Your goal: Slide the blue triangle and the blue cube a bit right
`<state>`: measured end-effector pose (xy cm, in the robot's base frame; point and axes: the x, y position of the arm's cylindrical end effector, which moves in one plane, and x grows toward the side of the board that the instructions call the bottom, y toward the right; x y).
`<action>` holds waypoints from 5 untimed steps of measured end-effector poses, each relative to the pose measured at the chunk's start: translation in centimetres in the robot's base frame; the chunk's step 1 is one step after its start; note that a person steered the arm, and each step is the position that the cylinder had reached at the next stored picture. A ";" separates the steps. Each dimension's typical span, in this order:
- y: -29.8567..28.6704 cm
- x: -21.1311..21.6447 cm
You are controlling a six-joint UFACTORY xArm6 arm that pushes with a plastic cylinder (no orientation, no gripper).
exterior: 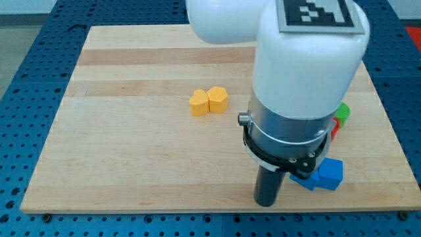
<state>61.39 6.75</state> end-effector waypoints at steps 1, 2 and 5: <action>2.0 -0.1; 3.8 -0.1; 9.1 0.0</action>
<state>61.42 15.88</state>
